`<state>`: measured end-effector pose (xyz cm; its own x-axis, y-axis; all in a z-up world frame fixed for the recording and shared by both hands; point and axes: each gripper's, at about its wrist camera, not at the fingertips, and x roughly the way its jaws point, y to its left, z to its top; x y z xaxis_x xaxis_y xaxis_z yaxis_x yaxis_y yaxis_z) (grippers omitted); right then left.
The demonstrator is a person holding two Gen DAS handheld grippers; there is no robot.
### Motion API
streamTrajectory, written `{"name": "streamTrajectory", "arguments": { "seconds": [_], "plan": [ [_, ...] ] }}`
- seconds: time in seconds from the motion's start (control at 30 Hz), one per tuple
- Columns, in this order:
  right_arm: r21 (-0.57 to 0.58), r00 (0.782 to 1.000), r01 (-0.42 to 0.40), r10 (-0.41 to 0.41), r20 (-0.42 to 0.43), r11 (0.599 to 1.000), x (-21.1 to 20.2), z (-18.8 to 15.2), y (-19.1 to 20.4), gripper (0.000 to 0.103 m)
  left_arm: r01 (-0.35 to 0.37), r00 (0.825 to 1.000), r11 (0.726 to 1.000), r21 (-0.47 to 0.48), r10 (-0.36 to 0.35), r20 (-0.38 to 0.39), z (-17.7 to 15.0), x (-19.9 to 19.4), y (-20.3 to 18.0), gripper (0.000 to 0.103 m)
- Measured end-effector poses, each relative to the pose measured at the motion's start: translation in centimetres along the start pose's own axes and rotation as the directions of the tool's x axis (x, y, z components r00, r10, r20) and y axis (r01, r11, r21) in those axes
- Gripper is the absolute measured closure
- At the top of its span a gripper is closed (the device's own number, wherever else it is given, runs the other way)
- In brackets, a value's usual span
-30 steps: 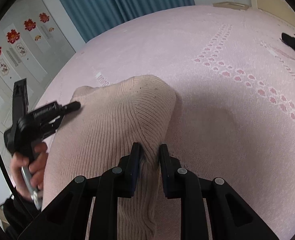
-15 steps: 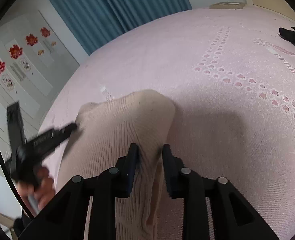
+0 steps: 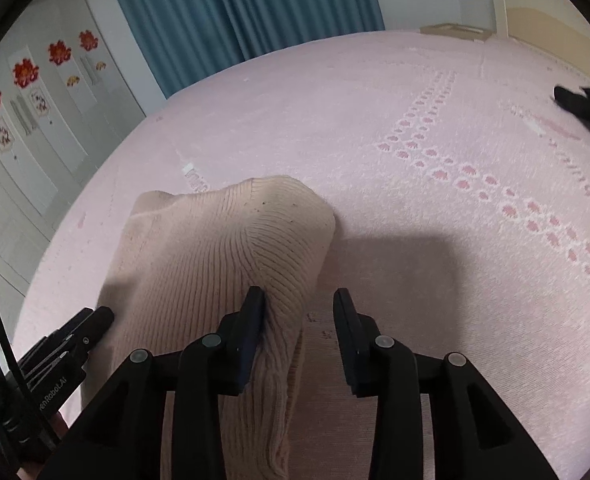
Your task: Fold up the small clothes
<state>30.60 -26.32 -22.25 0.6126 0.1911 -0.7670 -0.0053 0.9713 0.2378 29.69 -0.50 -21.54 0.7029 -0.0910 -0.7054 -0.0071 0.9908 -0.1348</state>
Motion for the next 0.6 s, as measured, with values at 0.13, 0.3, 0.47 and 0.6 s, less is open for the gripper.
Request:
{"name": "streamTrajectory", "arguments": {
  "seconds": [0.13,0.3,0.47,0.6],
  "plan": [
    [-0.005,1.0,0.007,-0.007,0.004,1.0,0.0,-0.1,0.0,0.069,0.02,1.0,1.0,-0.02,-0.02,-0.009,0.0,-0.2,0.7,0.059],
    [0.043,0.999,-0.035,0.034,0.006,0.998,-0.1,0.0,-0.7,0.068,0.044,0.999,0.998,-0.045,-0.045,-0.015,-0.2,-0.6,1.7,0.055],
    [0.095,0.998,-0.066,0.066,0.006,0.993,0.0,0.2,-1.4,0.063,0.064,0.998,0.996,-0.056,-0.065,-0.014,-0.4,-1.3,2.6,0.051],
    [0.133,0.997,-0.081,0.081,0.0,0.988,0.5,0.4,-1.6,0.062,0.096,0.995,0.991,-0.09,-0.097,-0.01,-0.4,-1.0,3.3,0.05]
  ]
}}
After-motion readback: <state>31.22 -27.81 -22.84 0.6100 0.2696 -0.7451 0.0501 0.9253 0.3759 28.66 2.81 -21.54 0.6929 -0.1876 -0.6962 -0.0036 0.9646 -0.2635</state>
